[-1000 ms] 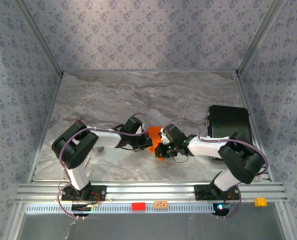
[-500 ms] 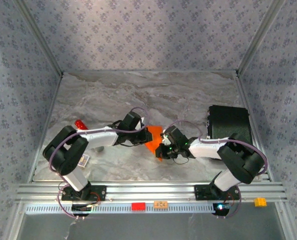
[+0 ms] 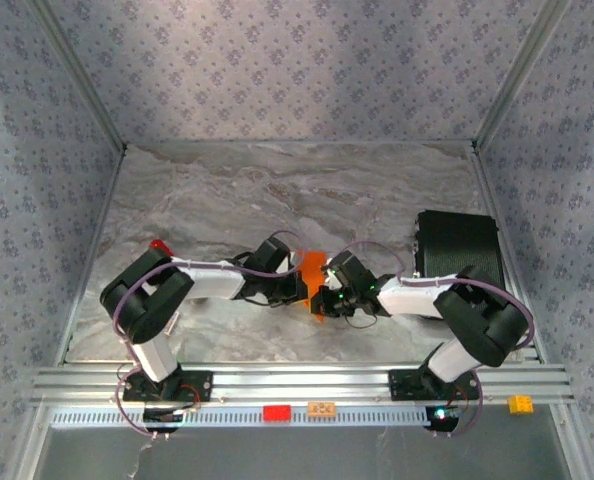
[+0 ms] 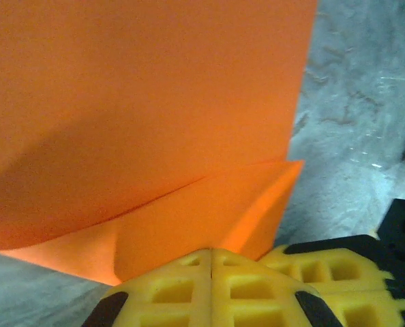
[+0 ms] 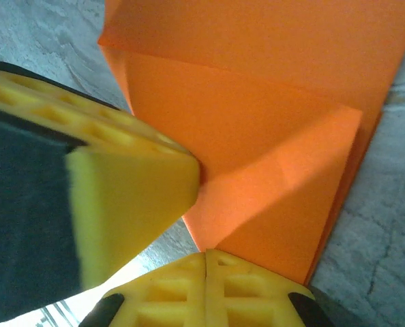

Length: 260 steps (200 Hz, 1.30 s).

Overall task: Fold a paper plane with a square sheet of paper (pick it up from the middle)
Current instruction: Third fold the triangle at the center of the table.

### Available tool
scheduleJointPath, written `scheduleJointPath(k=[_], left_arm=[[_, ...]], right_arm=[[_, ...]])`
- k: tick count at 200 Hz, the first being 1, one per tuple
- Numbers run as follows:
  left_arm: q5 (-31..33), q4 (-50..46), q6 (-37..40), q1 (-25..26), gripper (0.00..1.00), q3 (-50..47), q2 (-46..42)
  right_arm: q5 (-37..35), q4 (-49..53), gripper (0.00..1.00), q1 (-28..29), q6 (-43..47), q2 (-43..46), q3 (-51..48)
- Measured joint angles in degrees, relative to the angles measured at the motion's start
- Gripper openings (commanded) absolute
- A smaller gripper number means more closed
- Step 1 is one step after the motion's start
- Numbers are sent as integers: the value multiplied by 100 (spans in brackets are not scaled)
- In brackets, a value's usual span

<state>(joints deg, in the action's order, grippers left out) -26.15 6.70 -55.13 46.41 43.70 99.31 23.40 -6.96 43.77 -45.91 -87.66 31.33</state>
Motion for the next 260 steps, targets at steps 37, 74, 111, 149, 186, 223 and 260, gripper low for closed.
scheduleJointPath(k=[37, 74, 111, 149, 186, 223, 260], left_arm=[[-24, 66, 9, -42, 0, 7, 85], [-44, 76, 46, -120, 0, 17, 101], [-66, 79, 114, -297, 0, 17, 101], [-63, 127, 179, -562, 0, 4, 101], [0, 262, 291, -778, 1, -35, 101], [-87, 520, 369, -890, 2, -166, 101], [-105, 647, 466, -1080, 7, -219, 92]], right_arm=[[0, -13, 2, -9, 0, -11, -2], [-33, -24, 1, -42, 7, -11, 0], [-111, -63, 1, -68, 35, -11, 0], [-111, -63, 1, -90, 50, -11, 0], [-107, -63, 1, -109, 90, -11, -2], [-107, -81, 1, -127, 94, -13, -2], [-105, -83, 1, -131, 111, -15, -2]])
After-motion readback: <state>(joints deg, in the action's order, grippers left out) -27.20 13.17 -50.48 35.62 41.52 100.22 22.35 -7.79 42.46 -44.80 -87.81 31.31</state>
